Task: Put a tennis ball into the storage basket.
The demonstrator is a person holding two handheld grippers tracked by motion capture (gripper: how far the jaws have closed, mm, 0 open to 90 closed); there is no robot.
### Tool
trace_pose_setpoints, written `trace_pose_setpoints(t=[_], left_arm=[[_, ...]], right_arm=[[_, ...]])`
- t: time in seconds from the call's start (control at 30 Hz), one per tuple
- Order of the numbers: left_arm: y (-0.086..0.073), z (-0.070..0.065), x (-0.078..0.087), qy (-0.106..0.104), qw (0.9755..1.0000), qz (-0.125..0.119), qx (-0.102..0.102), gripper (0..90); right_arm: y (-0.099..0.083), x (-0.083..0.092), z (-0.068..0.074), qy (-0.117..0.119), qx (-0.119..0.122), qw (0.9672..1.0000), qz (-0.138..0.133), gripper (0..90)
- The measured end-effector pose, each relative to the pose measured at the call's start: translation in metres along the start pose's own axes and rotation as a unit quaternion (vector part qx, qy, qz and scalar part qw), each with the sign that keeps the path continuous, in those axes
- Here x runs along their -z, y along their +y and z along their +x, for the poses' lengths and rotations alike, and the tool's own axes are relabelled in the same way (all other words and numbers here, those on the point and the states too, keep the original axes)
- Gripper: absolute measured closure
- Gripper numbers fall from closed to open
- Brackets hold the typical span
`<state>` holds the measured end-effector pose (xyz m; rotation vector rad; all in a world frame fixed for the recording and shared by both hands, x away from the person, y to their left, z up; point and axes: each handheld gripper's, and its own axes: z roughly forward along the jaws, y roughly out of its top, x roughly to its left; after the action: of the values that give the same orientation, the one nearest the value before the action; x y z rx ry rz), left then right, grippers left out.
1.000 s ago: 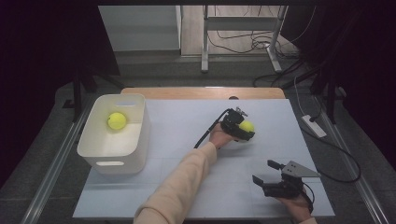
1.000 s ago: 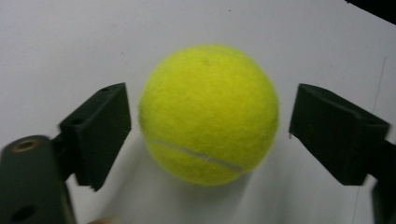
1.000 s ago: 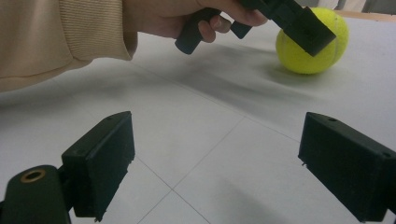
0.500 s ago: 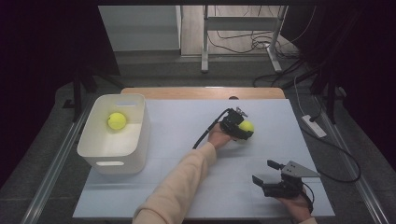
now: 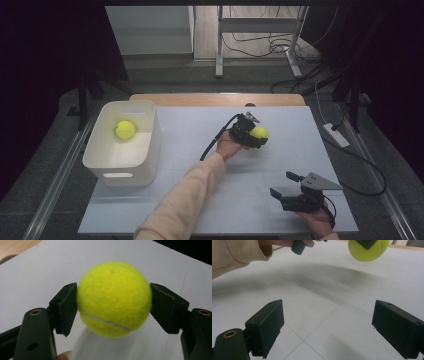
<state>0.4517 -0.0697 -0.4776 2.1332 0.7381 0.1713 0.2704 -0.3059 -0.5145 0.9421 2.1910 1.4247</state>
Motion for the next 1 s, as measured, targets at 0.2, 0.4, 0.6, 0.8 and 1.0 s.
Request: trace_pose_setpoints(t=[0.2, 0.4, 0.6, 0.8, 1.0], left_arm=[[-0.001, -0.001, 0.009, 0.000, 1.0000, -0.007, 0.001, 27.6], [-0.002, -0.002, 0.021, 0.004, 0.9999, -0.017, -0.001, 27.6], [-0.004, -0.003, 0.034, 0.010, 0.9997, -0.024, -0.001, 27.6], [-0.007, -0.004, 0.043, 0.012, 0.9995, -0.029, -0.002, 27.6], [-0.009, -0.005, 0.052, 0.016, 0.9992, -0.036, -0.003, 27.6]], right_arm=[[0.000, -0.001, 0.001, -0.001, 0.002, 1.0000, 0.002, 10.3], [0.000, -0.001, 0.001, -0.001, 0.004, 1.0000, 0.003, 10.2], [0.000, -0.001, 0.001, -0.002, 0.005, 1.0000, 0.003, 10.3], [0.000, -0.002, 0.001, -0.003, 0.006, 1.0000, 0.004, 10.3], [0.000, -0.002, 0.001, -0.002, 0.007, 1.0000, 0.003, 10.3]])
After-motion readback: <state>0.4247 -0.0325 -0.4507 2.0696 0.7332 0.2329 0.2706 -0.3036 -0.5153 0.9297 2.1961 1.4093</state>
